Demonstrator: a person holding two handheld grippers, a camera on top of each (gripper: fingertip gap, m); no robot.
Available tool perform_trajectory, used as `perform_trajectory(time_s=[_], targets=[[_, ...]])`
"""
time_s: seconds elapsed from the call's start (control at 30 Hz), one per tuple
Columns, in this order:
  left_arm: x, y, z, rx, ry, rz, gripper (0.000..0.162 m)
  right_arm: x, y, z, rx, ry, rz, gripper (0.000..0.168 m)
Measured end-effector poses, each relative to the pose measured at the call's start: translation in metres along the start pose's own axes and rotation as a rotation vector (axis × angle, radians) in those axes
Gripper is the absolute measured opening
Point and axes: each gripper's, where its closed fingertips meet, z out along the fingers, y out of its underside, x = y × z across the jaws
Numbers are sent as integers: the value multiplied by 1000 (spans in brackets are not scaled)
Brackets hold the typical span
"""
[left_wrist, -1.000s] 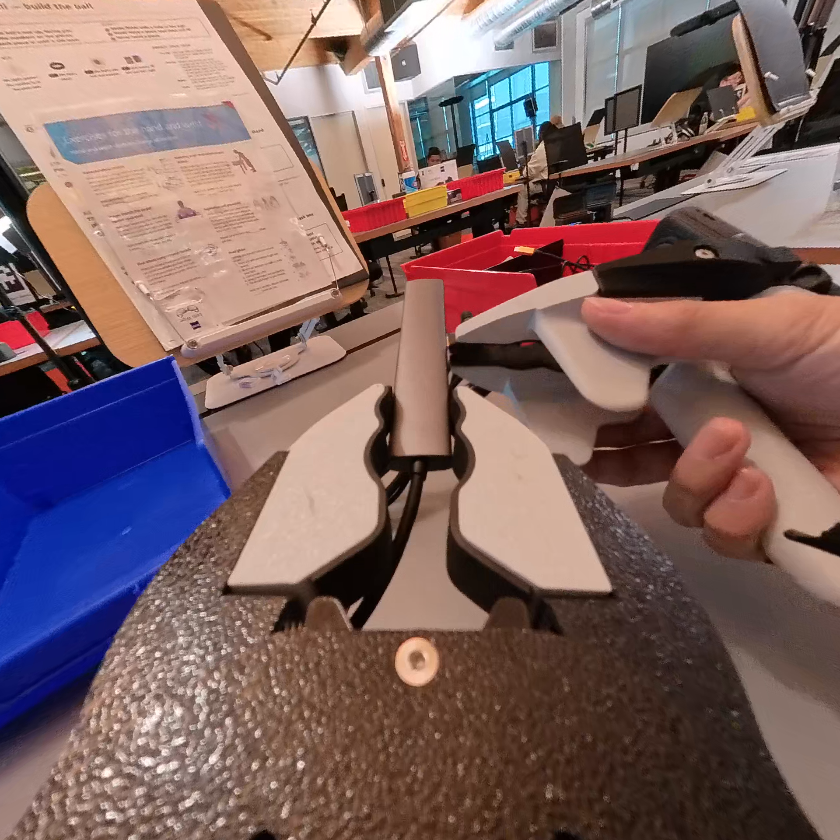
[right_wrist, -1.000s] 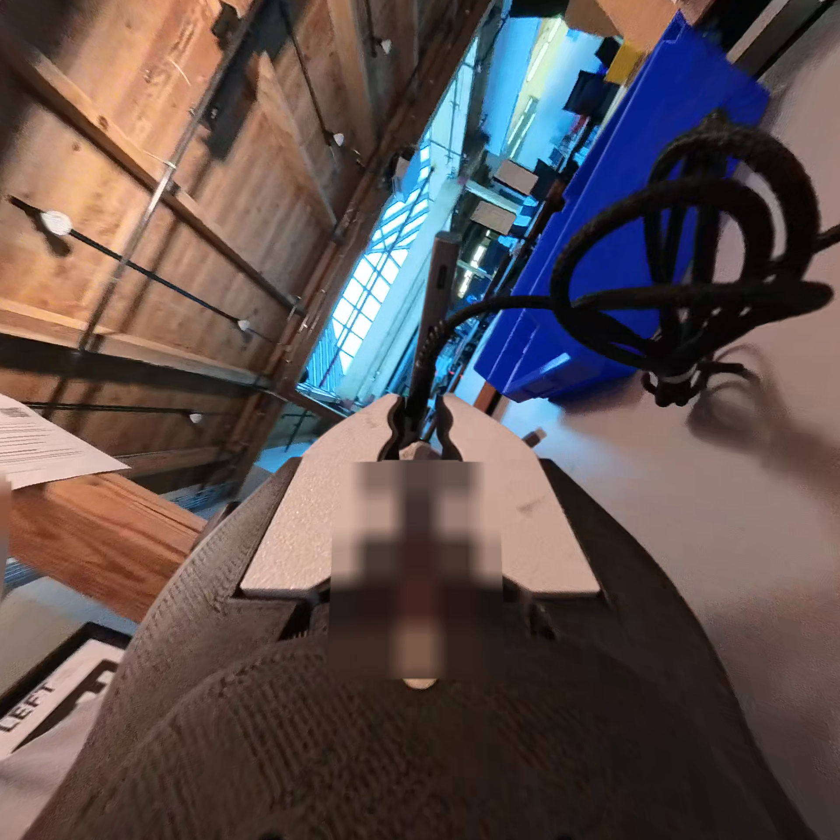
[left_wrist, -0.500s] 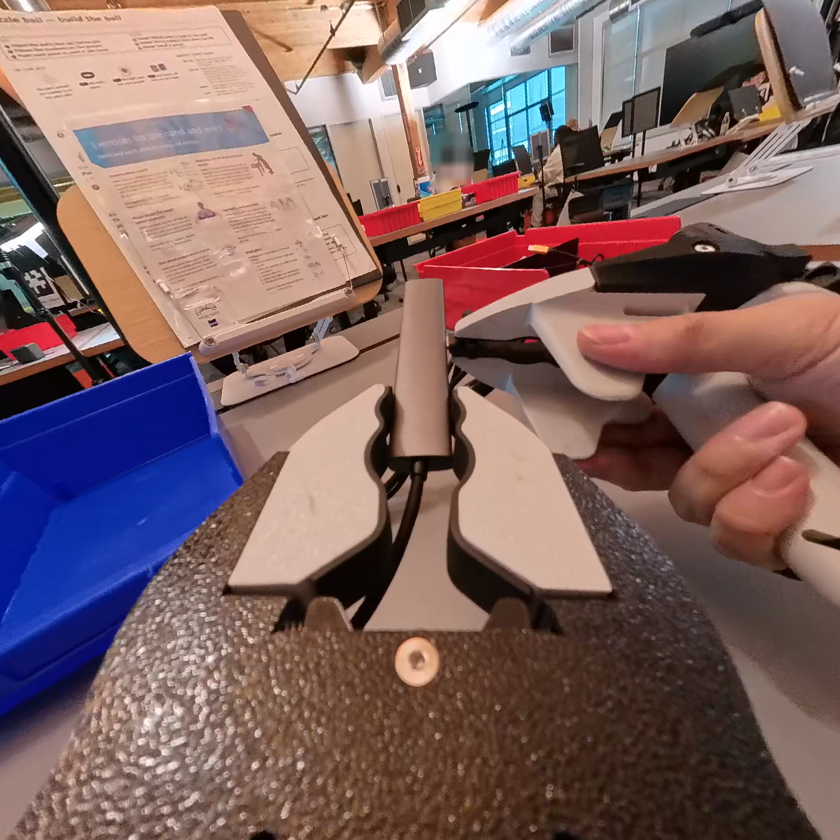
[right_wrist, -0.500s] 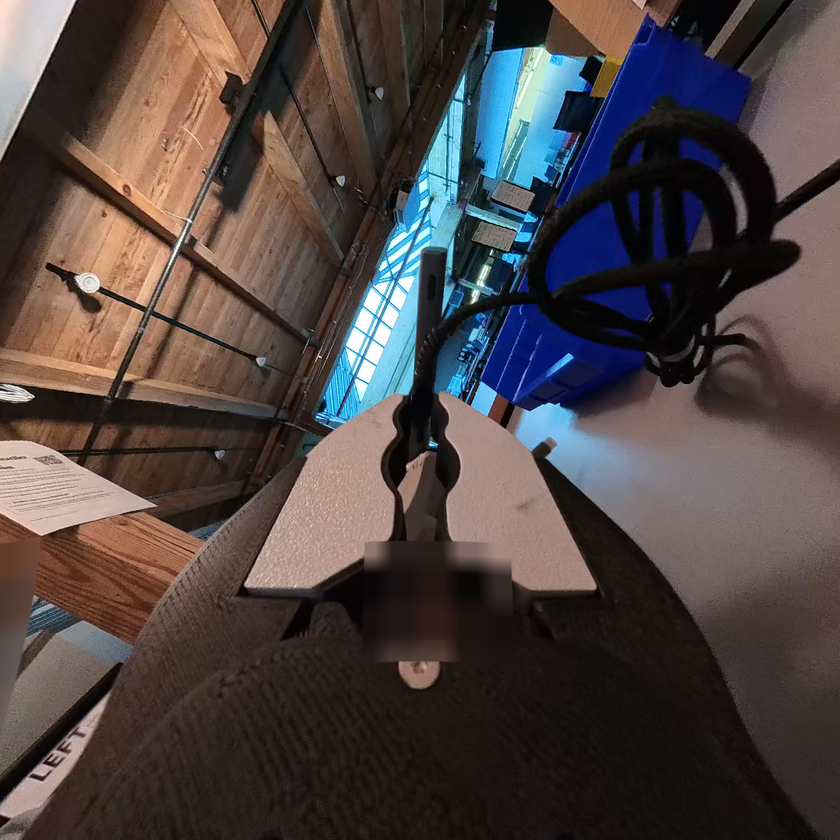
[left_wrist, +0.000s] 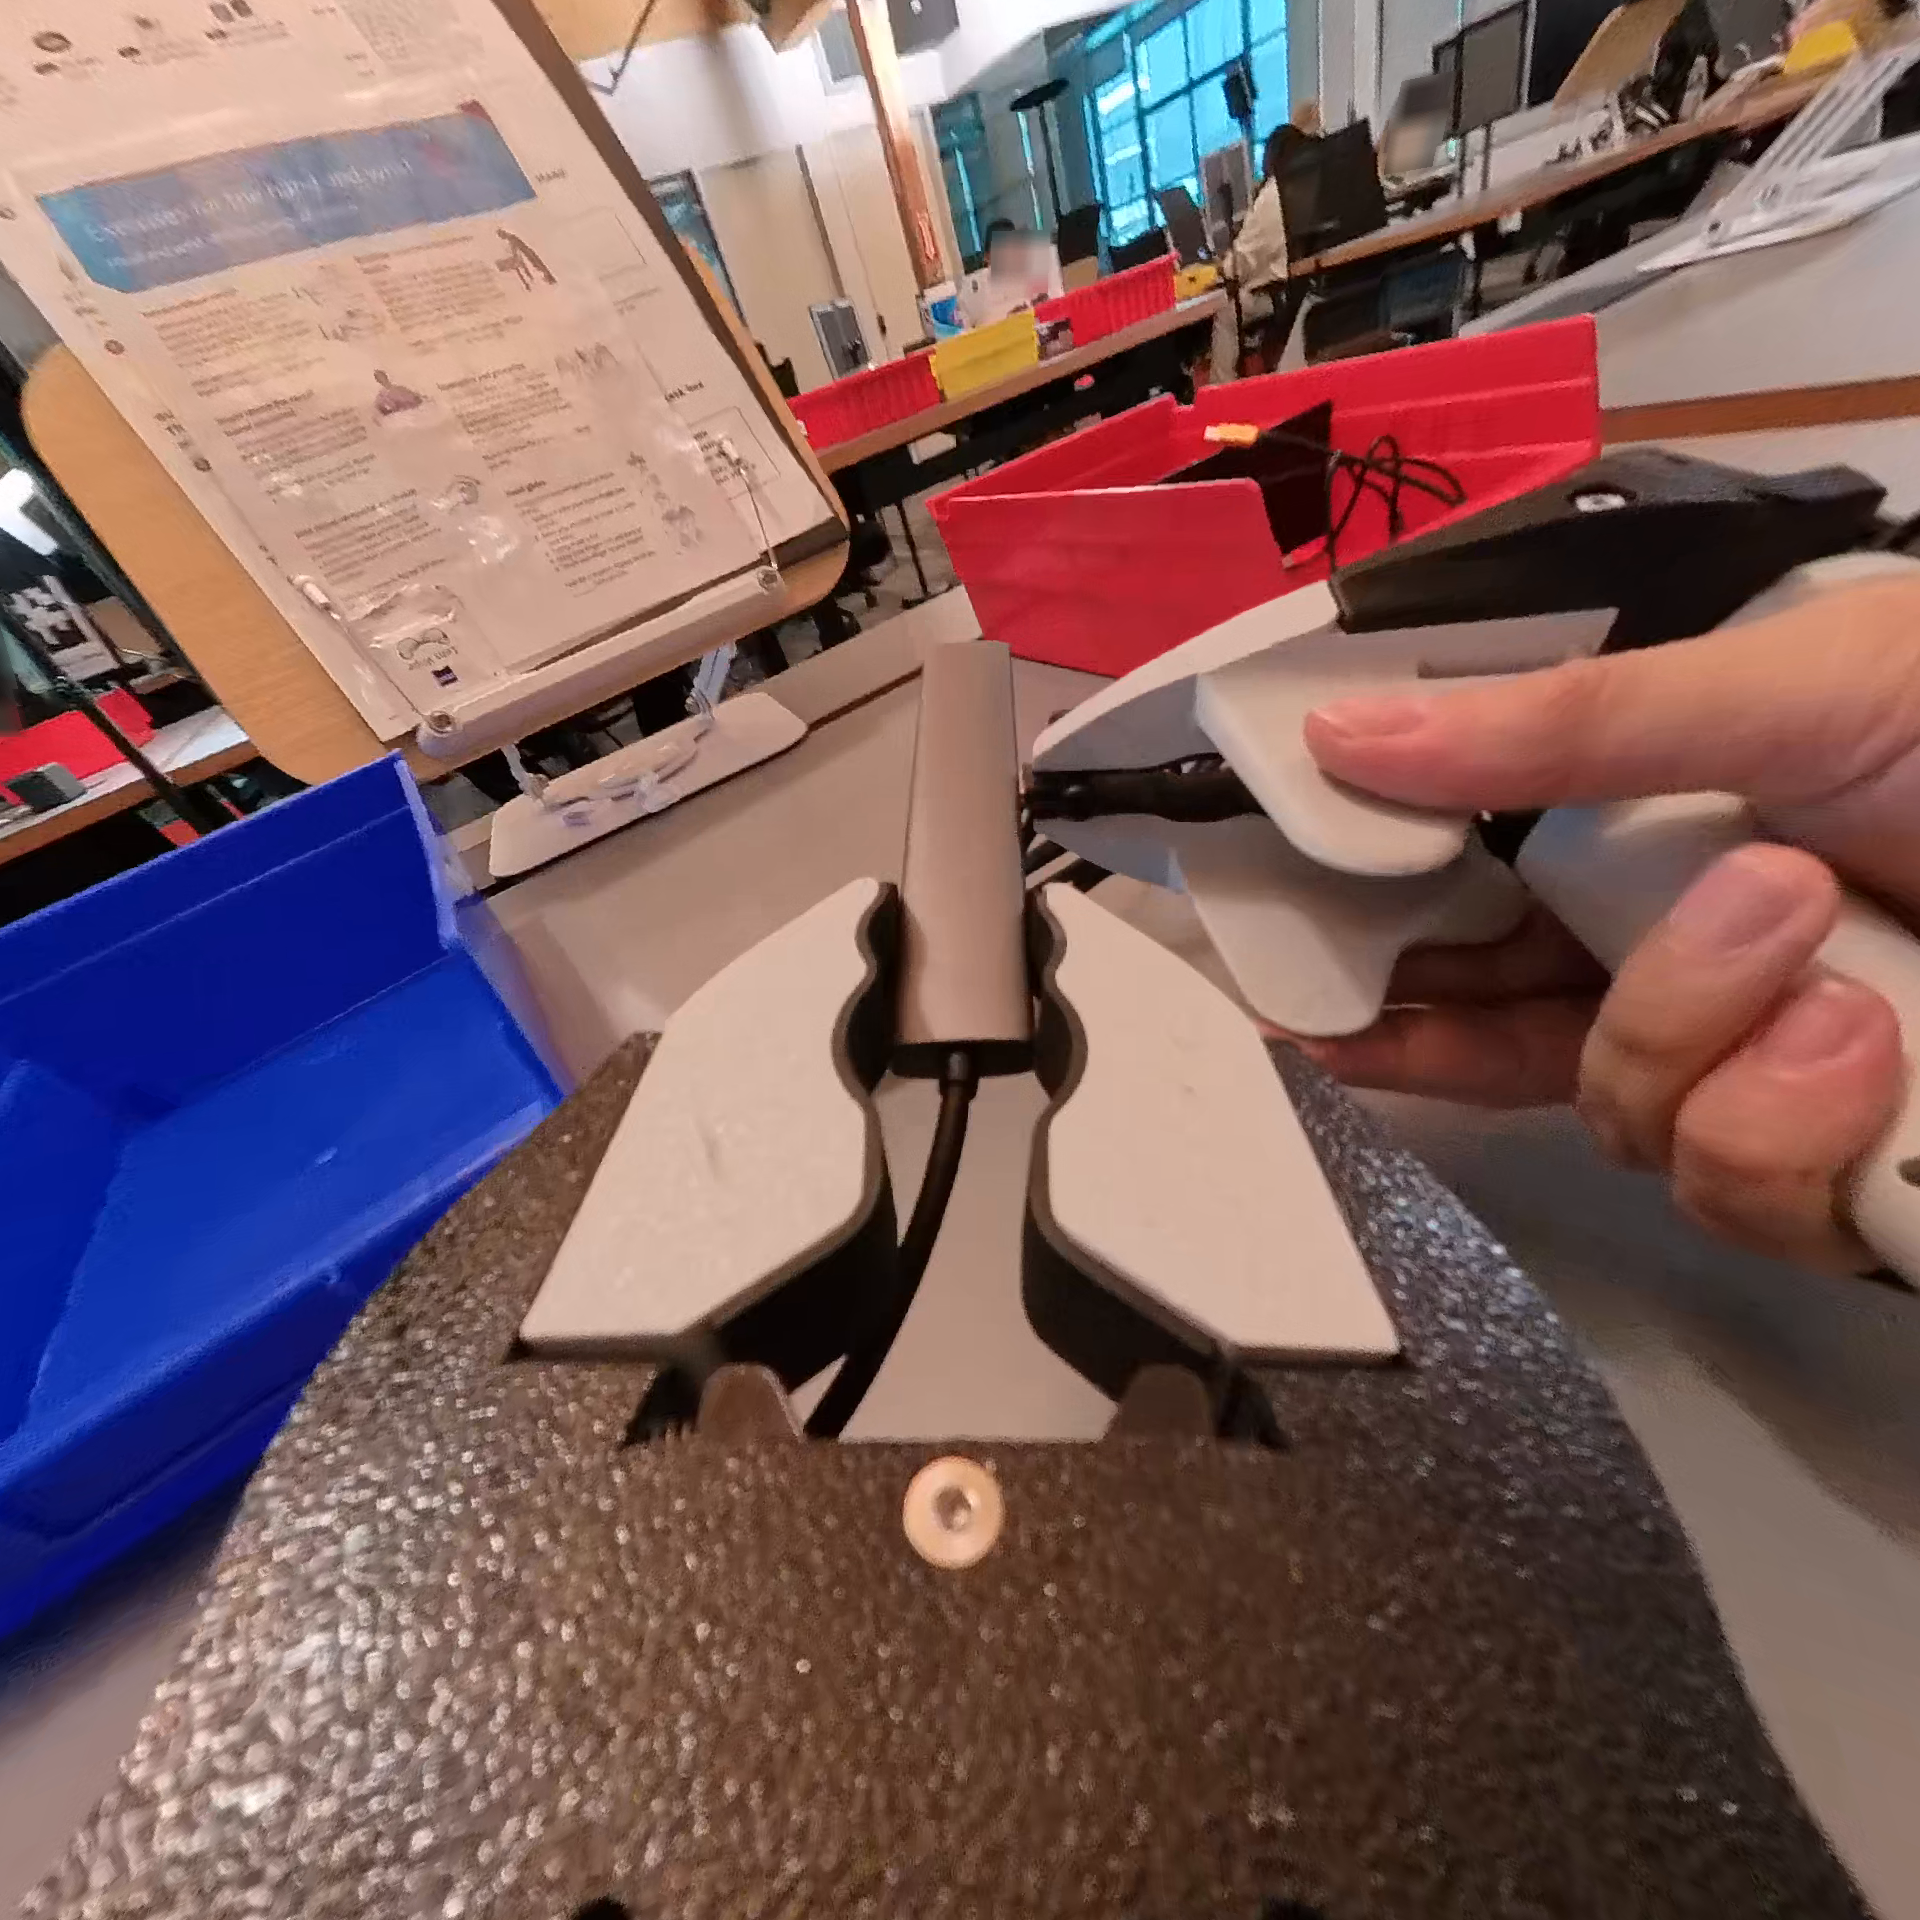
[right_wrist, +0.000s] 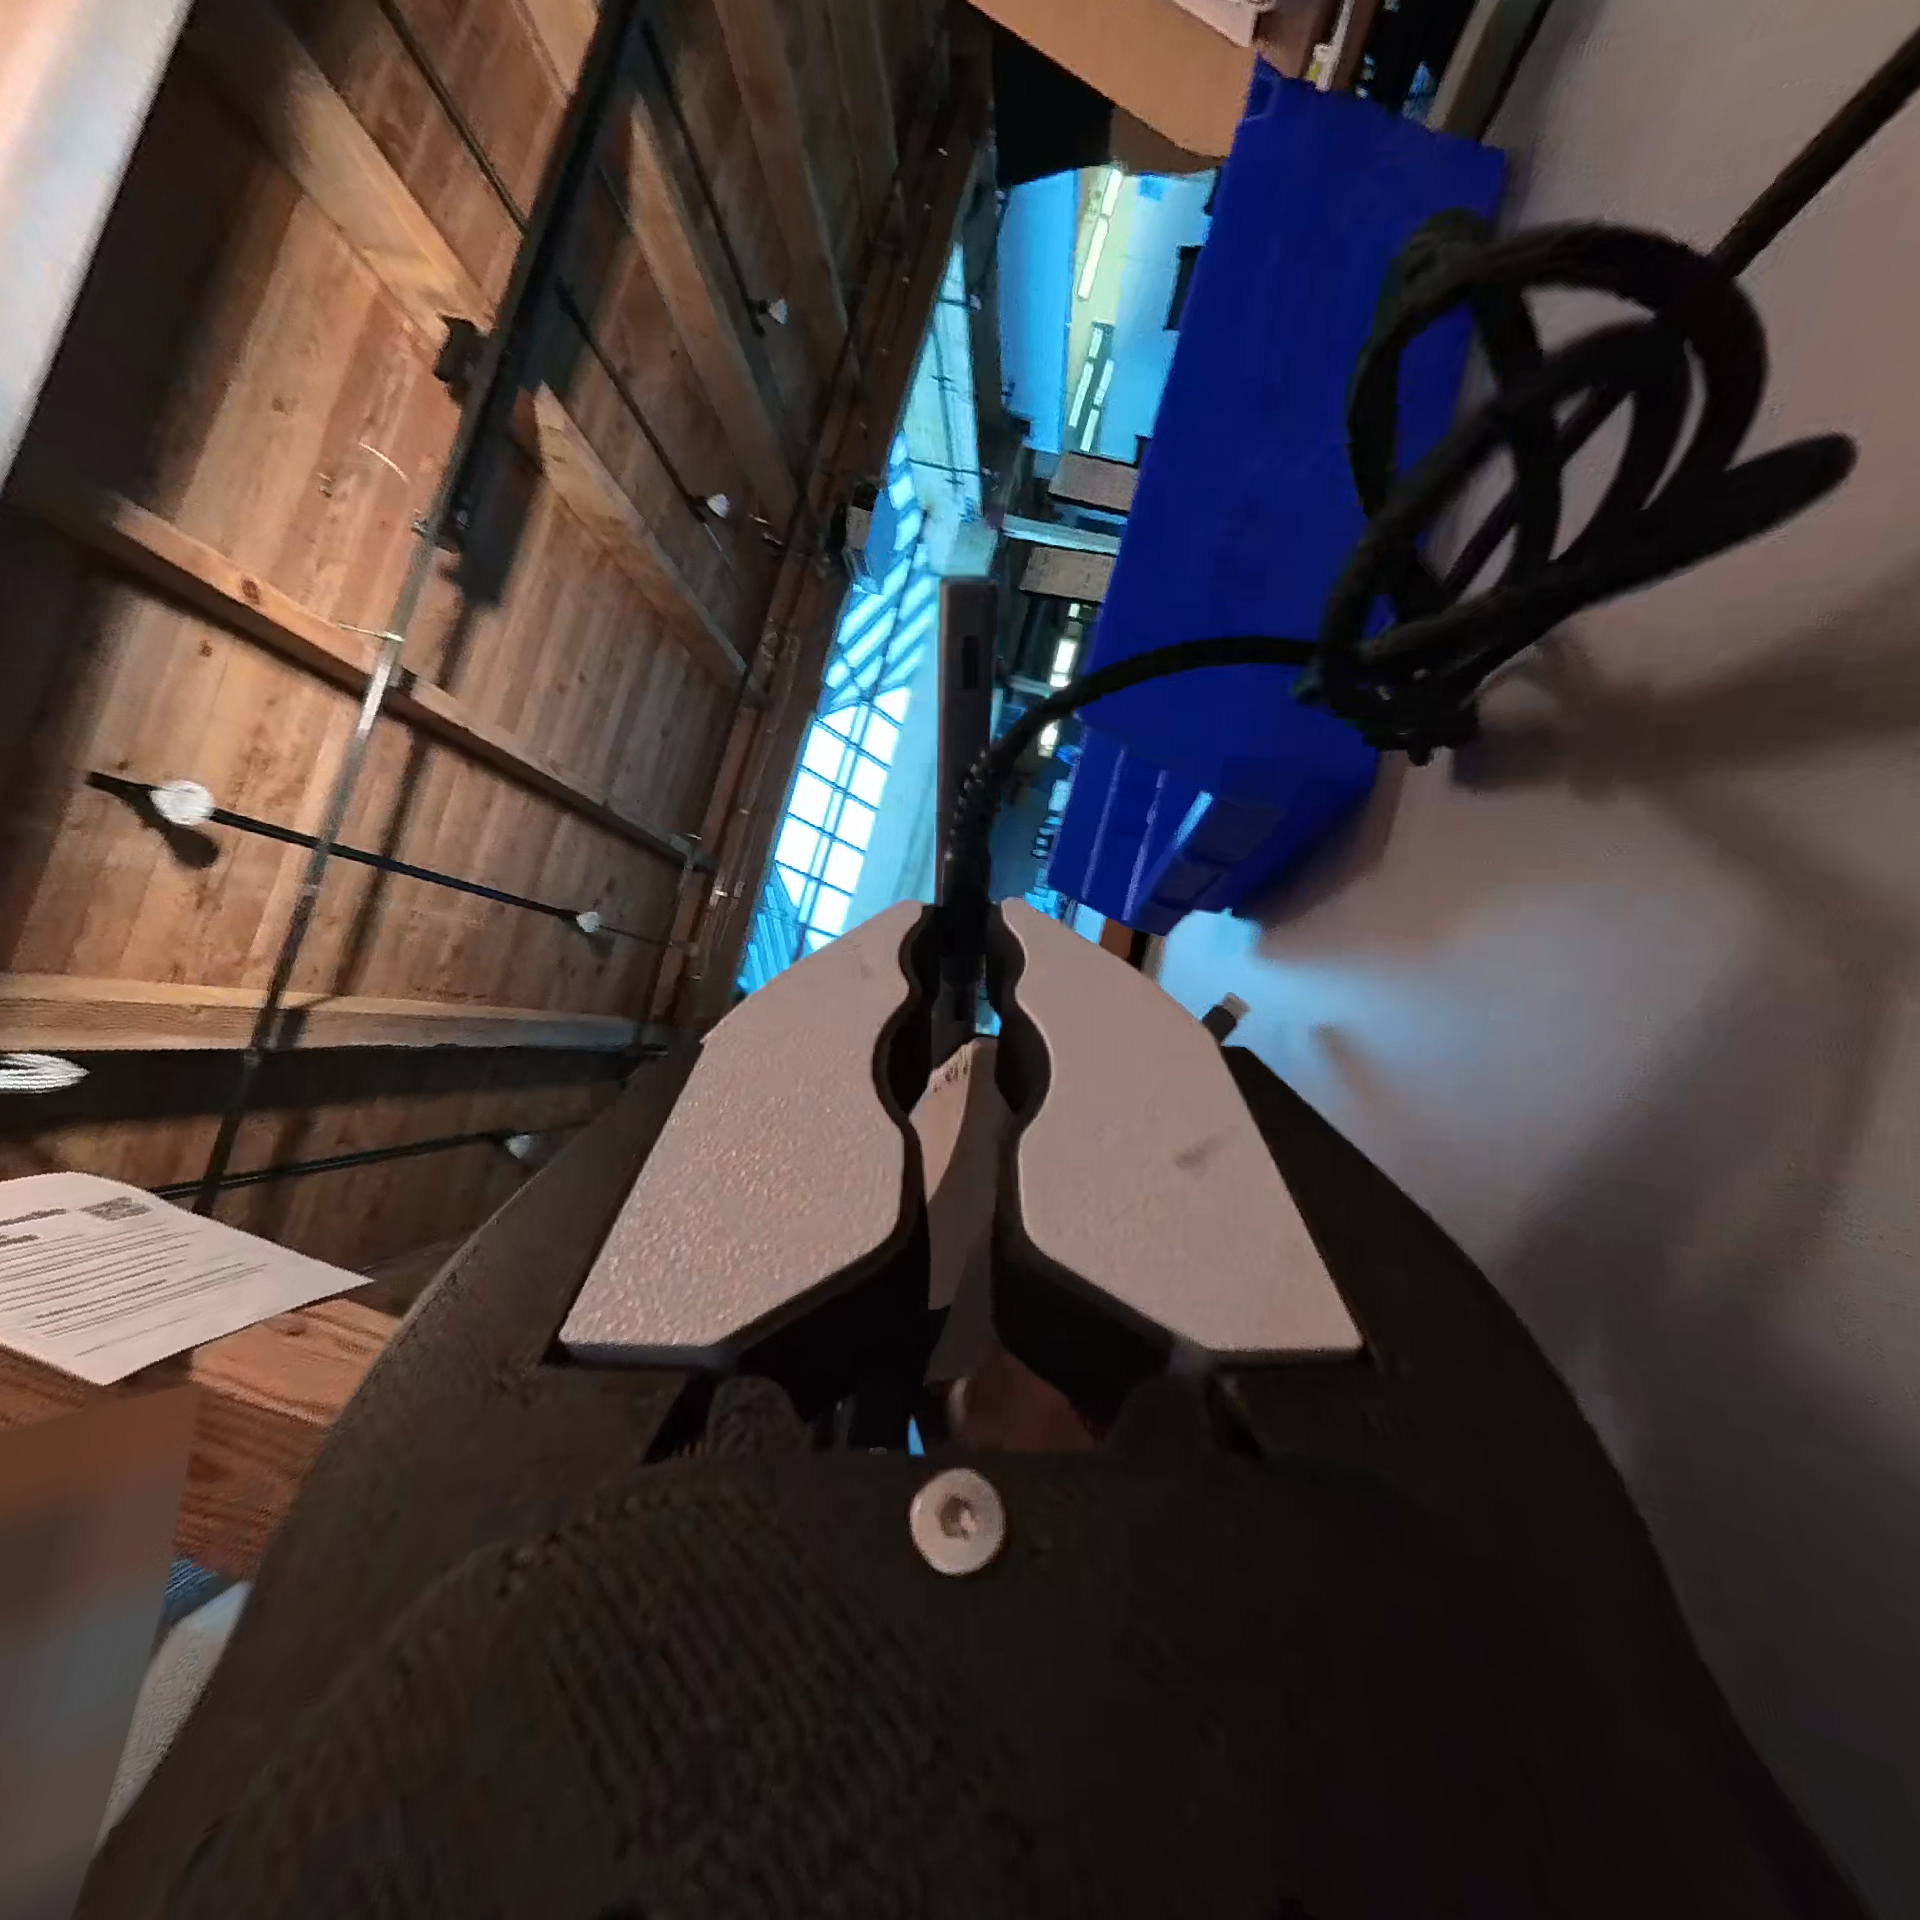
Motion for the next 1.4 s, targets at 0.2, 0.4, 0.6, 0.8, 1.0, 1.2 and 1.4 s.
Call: perform_trajectory(time_s=[0.2,0.4,0.6,0.8,1.0,1.2,1.4], targets=[[3,7,3,-23,51,-17,24,8,0,-3,32,25,16,8],[1,14,2,-72,-11,72,24,17,3,-5,33,1,109,8],[6,15,3,-91,10,49,25,15,3,-12,28,41,80,8],[17,13,4,-81,96,-10,26,10,5,-26,48,84,26,9],[29,-2,3,-41,136,-107,25,-4,0,-38,51,93,-27,9],[25,-17,-2,74,148,-100,23,-17,1,-31,-20,2,23,8],[14,-34,-18,311,131,35,26,-36,16,-23,-52,-84,77,9]])
